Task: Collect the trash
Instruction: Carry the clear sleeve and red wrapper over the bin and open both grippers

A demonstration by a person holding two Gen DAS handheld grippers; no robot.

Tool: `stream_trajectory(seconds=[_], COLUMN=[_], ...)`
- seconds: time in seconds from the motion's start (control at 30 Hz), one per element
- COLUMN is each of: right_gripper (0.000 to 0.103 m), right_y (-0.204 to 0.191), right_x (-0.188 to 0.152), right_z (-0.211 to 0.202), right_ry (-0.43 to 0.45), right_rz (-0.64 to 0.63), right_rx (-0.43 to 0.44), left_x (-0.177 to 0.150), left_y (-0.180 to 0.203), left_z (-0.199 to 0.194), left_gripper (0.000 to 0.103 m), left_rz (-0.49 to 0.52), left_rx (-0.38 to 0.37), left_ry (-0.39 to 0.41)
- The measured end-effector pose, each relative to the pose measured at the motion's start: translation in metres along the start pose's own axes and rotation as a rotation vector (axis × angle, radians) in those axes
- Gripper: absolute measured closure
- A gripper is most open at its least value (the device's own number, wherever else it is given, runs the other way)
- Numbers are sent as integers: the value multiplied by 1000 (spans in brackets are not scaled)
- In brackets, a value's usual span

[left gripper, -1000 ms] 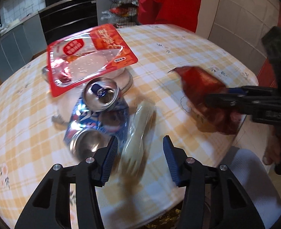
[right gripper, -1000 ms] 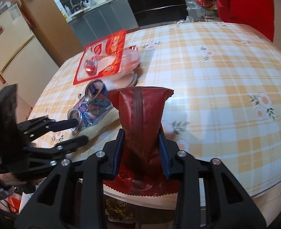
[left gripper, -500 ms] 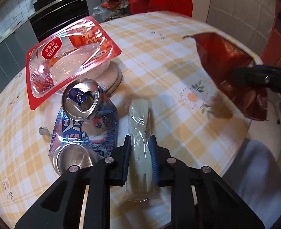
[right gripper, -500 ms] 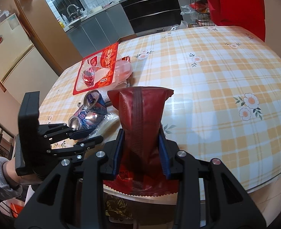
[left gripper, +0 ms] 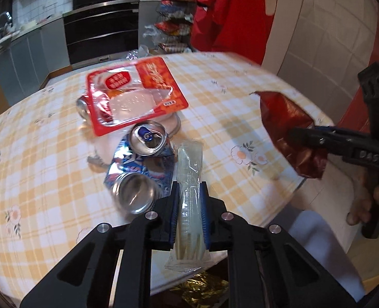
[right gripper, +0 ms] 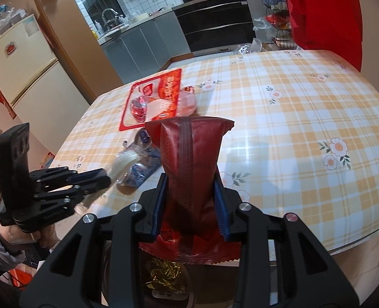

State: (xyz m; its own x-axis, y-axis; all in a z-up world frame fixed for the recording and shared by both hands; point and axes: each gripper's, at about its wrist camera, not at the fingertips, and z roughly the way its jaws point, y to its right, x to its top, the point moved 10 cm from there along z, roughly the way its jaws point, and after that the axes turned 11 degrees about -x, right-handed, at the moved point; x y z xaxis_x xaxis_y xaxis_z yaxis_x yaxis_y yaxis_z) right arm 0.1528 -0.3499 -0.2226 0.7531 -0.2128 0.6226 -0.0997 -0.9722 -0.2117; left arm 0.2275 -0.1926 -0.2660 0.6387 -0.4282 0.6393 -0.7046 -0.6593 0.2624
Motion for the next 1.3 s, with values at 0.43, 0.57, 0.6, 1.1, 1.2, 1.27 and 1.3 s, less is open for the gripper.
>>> stream_trajectory(seconds=[0.43,0.57,0.6,1.1,1.2,1.27,1.3], right_gripper=[67,67,67,67,67,67,67], right_y=[-36,-48,-51,-85,-92,-97,-99], right_x=[-8,-11,-13,-33,-39,-43,-44], right_z=[-28,-37,-39,-71,-80,-84,-85], right_ry=[22,29,30,37,38,35,33], right_rz=[-53,-78,-85,-155,-173,-186,-192], right_rx=[25,30,31,40,47,50,51], left_x=[-64,-87,-91,-128,-119,-114,-111], left_y=[11,10,10,37,37,31,27], left_z=[-78,-94,-96,-130,-150,-162,-171], left_gripper=[88,88,88,46,33,22,14], left_rz=[-56,-86,-89,-170,-194,-208,-218], left_rx=[-22,-14,-11,-104,-93,-63,-35], left_ry=[22,27,27,102,169,207,234])
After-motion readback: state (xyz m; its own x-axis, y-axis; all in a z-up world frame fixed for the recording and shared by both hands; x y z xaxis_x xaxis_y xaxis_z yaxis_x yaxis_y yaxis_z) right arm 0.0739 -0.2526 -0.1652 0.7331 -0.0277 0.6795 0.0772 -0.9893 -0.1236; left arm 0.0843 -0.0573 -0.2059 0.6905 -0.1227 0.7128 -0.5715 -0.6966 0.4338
